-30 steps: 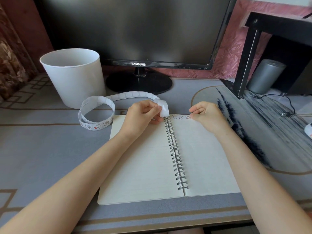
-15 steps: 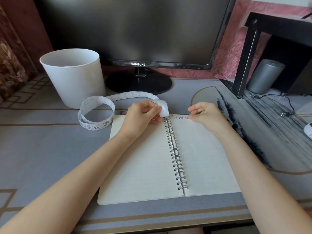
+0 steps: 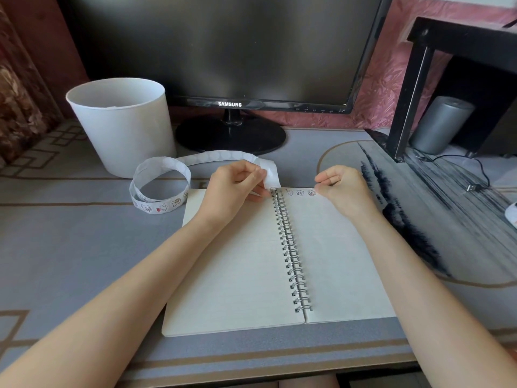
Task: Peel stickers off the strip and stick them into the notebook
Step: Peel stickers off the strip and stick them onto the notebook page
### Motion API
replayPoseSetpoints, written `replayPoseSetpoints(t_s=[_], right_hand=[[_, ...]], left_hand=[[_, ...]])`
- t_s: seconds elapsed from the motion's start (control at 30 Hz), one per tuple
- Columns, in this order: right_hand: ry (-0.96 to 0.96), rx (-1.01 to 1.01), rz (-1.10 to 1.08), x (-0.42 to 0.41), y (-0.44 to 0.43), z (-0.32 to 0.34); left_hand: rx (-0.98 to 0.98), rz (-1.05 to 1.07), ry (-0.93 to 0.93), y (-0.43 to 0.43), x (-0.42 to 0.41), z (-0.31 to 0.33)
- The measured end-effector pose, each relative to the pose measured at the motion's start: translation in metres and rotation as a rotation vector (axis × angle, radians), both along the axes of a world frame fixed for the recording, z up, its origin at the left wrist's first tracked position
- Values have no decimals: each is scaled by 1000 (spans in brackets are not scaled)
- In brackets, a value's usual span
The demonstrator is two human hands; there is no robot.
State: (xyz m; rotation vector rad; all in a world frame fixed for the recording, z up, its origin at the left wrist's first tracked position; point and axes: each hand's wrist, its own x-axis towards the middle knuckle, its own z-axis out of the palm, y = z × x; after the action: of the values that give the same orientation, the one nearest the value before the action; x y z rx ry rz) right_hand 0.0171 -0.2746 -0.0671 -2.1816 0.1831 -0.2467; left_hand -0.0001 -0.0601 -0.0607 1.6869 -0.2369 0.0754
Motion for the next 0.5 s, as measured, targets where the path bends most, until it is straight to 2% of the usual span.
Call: replayPoseSetpoints(t_s=[0.13, 0.37, 0.5], right_hand=[[-60, 20, 8, -4, 3, 5], [-238, 15, 310, -30, 32, 24], [-251, 29, 367, -32, 41, 22]], left_hand=[[-7, 5, -7, -1, 0, 0], [-17, 18, -40, 0, 0, 2], [-56, 3, -42, 0, 0, 3]])
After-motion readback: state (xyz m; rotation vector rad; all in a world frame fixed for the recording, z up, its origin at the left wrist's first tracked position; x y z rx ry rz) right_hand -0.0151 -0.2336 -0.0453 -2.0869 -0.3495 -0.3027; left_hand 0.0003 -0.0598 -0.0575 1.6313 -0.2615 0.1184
